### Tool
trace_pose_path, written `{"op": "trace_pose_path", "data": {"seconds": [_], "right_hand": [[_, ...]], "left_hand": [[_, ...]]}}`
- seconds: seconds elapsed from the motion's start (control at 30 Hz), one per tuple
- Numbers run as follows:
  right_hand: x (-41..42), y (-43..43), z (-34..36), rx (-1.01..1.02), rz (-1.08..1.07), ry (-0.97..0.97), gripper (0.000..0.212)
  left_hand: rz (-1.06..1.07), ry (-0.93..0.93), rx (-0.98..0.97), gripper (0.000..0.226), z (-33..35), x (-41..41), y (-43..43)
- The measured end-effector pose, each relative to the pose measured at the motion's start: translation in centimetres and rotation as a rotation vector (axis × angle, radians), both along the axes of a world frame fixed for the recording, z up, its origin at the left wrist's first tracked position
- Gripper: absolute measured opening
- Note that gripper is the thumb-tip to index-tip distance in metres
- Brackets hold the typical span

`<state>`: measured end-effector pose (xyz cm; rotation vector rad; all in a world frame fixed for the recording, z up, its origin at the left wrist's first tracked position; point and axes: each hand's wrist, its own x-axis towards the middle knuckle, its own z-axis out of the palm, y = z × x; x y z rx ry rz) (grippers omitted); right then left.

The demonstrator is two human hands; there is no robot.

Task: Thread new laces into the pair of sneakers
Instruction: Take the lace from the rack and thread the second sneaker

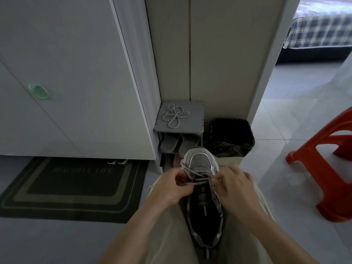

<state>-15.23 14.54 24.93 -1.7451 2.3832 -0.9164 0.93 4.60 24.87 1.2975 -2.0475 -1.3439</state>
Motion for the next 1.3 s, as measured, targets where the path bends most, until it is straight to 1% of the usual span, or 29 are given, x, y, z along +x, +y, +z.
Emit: {"op": "trace_pose_path", "data": {"seconds": [0.07, 0.13, 0.17, 0.23, 0.3, 0.33, 0.4, 0.47, 0.53, 0.57, 0.63, 0.67, 0.73, 0.83, 0.93, 1.0, 1.1, 1.17, 1.2, 1.23, 1.27, 1.3], "right_hand": [[-2.5, 1.5, 0.1, -0.019, -0.079, -0.084, 0.012], [-5.1, 3.5, 0.3, 0.048, -0.165, -0.158, 0.021], [-6.0, 4.3, 0.4, 0.102, -0.179, -0.161, 0.027], [-6.7, 5.1, 0.5, 0.217, -0.149, -0.160, 0.030], [-6.0, 4.7, 1.1, 0.248, -0.118, -0.159, 0.021], [-5.6, 4.2, 1.3, 0.206, -0.110, -0.139, 0.013], [-4.3, 2.6, 2.3, 0.080, -0.109, -0.113, 0.015], [-2.5, 0.7, 2.6, 0.016, -0.014, -0.038, 0.005], [-0.6, -1.1, 2.2, 0.084, 0.098, 0.103, 0.015], [0.2, -1.8, 1.9, 0.150, 0.143, 0.161, 0.020], [1.1, -2.8, 1.6, 0.268, 0.155, 0.223, 0.025], [1.2, -3.1, 1.7, 0.296, 0.141, 0.229, 0.025], [1.3, -3.1, 1.9, 0.273, 0.144, 0.204, 0.021], [0.7, -1.8, 1.5, 0.188, 0.132, 0.152, 0.007], [-0.9, 0.7, 0.8, 0.139, 0.031, 0.078, 0.009], [-2.8, 2.6, 0.7, 0.147, -0.036, 0.024, 0.012], [-5.6, 5.4, 0.7, 0.247, -0.170, -0.016, 0.020], [-6.5, 6.3, 0.8, 0.324, -0.191, -0.028, 0.030], [-6.6, 6.4, 0.7, 0.358, -0.168, -0.033, 0.033], [-6.2, 6.2, 0.9, 0.377, -0.143, -0.048, 0.033], [-5.8, 5.8, 1.1, 0.366, -0.114, -0.061, 0.027], [-5.3, 5.2, 1.4, 0.343, -0.098, -0.078, 0.016]], "left_hand": [[0.033, -0.001, -0.020, 0.020, -0.2, 0.2, 0.1], [0.047, -0.004, -0.048, 0.017, -0.3, 0.1, 0.6], [0.055, 0.001, -0.059, 0.015, -0.3, 0.0, 0.9], [0.064, 0.015, -0.078, 0.015, -0.2, -0.2, 1.5], [0.071, -0.003, -0.111, 0.015, -0.1, -0.4, 1.9], [0.076, -0.014, -0.123, 0.014, 0.0, -0.4, 2.0], [0.074, -0.025, -0.135, 0.014, 0.3, -0.4, 2.2], [0.063, -0.045, -0.151, 0.014, 0.5, -0.3, 2.4], [0.055, -0.073, -0.162, 0.013, 0.7, -0.1, 2.4], [0.056, -0.081, -0.164, 0.013, 0.8, -0.1, 2.4], [0.065, -0.091, -0.184, 0.013, 0.9, 0.0, 2.3], [0.072, -0.097, -0.194, 0.012, 1.0, 0.0, 2.3], [0.083, -0.107, -0.196, 0.012, 1.1, 0.2, 2.2], [0.087, -0.140, -0.200, 0.014, 0.8, 0.3, 2.0], [0.084, -0.139, -0.180, 0.013, 0.8, 0.1, 2.0], [0.089, -0.104, -0.153, 0.012, 0.8, 0.1, 2.0], [0.101, -0.094, -0.153, 0.016, 0.7, 0.1, 1.8], [0.106, -0.096, -0.152, 0.018, 0.5, 0.0, 1.8], [0.105, -0.100, -0.162, 0.019, 0.5, 0.0, 1.8], [0.105, -0.103, -0.173, 0.020, 0.5, -0.1, 1.8], [0.105, -0.103, -0.179, 0.020, 0.6, -0.2, 1.9], [0.107, -0.101, -0.179, 0.020, 0.6, -0.2, 1.9]]}}
